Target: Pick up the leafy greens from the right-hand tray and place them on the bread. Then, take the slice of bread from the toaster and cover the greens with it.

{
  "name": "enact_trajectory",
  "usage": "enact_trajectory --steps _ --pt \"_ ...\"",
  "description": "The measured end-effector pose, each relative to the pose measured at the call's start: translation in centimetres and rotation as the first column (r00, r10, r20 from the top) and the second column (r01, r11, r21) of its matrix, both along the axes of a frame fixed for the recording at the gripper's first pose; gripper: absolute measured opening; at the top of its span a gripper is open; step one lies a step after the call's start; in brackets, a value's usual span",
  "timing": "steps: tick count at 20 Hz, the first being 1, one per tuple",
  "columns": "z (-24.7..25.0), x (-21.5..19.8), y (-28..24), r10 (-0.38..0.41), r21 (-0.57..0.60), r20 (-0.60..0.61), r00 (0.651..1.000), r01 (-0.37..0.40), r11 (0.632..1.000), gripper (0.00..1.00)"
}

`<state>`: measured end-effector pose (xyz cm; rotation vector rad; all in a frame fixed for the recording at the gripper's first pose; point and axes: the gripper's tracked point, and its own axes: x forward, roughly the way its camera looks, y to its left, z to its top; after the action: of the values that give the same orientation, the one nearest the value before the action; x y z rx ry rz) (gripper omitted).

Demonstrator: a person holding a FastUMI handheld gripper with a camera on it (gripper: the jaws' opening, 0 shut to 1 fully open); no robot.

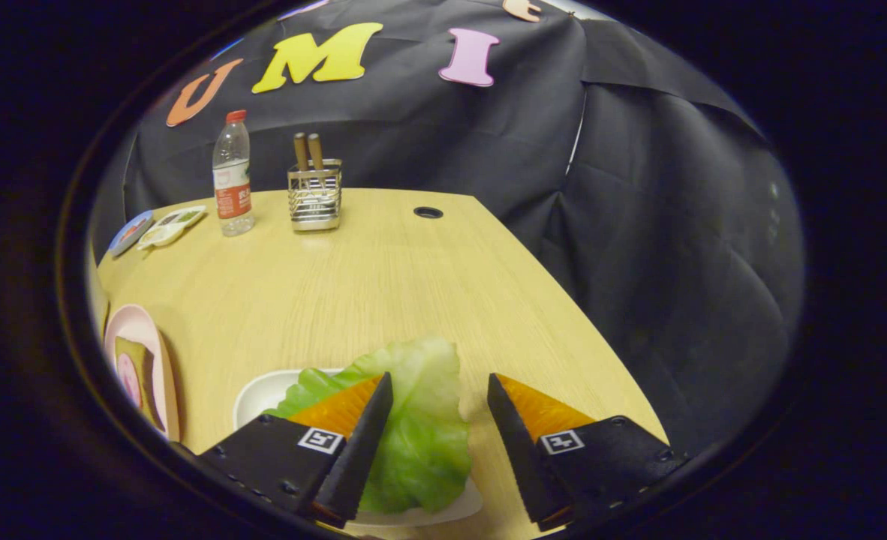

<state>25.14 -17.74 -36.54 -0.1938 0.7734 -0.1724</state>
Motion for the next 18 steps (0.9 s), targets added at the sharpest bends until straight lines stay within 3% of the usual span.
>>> enact_trajectory --steps 5,6,8,11,12,18 --pt "0.3 -0.1 -0.6 -0.023 -0.018 0.021 1.0 0.023 1.0 0.24" --pt "0.7 -0.3 -0.5 -0.024 -0.008 0.026 0.999 0.025 1.0 0.24" --pt "1.9 -0.5 0.1 -0.005 0.026 0.052 0.999 0.004 1.0 0.05" --pt "5.5 -1.0 0.6 0.045 0.002 0.114 0.992 -0.046 0.999 0.05" --pt "6.4 -1.4 0.8 0.057 -0.01 0.137 0.989 -0.056 0.998 0.0" --pt "12.1 -4.1 4.4 0.103 0.014 0.201 0.974 -0.108 0.994 0.0"
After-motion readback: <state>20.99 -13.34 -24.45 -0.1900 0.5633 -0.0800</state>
